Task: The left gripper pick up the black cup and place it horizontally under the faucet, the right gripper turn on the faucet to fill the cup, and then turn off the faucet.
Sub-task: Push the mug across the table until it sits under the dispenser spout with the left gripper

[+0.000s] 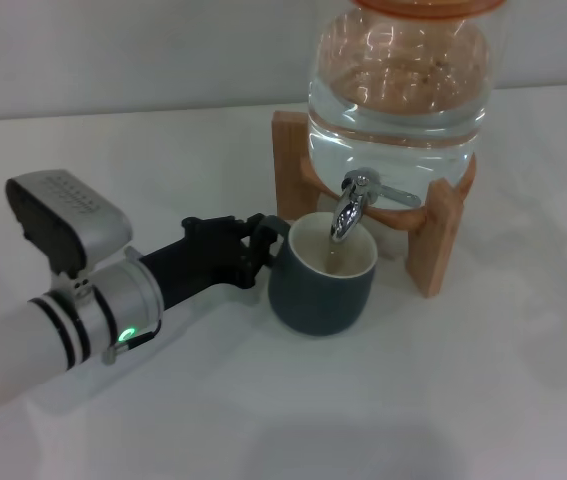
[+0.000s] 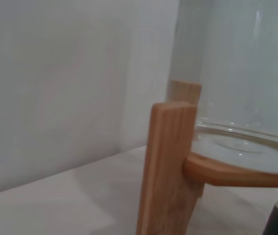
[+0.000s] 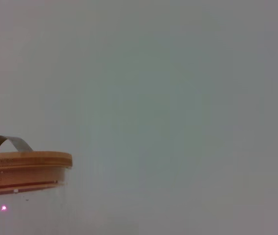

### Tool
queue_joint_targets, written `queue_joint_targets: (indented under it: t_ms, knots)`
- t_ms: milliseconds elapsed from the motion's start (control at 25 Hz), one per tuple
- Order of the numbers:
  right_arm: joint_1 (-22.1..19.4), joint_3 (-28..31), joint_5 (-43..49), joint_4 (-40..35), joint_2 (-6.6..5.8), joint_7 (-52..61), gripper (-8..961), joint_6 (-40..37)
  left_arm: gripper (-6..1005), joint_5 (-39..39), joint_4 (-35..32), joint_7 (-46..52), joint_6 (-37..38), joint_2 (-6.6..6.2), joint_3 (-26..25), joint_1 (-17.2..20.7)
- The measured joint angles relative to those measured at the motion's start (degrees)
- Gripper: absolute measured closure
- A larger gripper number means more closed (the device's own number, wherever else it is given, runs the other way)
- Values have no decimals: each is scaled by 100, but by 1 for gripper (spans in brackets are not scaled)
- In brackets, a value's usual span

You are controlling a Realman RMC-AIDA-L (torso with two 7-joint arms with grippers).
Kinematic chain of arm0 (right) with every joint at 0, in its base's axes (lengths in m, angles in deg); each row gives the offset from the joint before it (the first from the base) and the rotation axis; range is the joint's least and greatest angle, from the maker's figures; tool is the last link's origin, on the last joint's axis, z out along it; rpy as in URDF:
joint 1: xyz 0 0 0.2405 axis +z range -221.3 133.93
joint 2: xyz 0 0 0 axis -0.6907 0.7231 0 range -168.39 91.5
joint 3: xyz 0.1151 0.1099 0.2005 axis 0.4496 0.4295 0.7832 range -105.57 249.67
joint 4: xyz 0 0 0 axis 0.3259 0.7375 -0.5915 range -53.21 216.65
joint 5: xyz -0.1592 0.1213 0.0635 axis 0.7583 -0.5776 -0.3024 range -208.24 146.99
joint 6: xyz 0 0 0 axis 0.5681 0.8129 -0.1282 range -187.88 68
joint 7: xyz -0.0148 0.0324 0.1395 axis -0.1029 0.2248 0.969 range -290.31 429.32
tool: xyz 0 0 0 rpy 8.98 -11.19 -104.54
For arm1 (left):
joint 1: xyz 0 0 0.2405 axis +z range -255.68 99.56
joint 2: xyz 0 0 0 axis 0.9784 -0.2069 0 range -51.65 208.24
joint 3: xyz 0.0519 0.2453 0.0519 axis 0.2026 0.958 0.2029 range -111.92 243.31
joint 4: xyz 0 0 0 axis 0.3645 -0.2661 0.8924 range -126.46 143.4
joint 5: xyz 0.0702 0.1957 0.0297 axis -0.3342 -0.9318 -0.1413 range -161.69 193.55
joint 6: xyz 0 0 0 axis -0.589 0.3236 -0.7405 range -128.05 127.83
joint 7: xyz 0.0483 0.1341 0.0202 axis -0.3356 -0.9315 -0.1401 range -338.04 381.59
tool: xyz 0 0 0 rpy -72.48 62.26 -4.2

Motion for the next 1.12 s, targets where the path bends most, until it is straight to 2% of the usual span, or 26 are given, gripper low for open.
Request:
queue_joint_targets:
  t_ms: [120,280,1120]
  knots:
    - [0,0,0,0,-6,-3,130,-7,854,-1,122,-38,148,6,-9,-189]
    - [0,0,0,0,-25,-5,130,-15,855,-41,147,-42,207,11,-12,-249]
    - [-80,51,-3,0,-29,21,131,-17,853,-422,234,163,252,-21,4,-253]
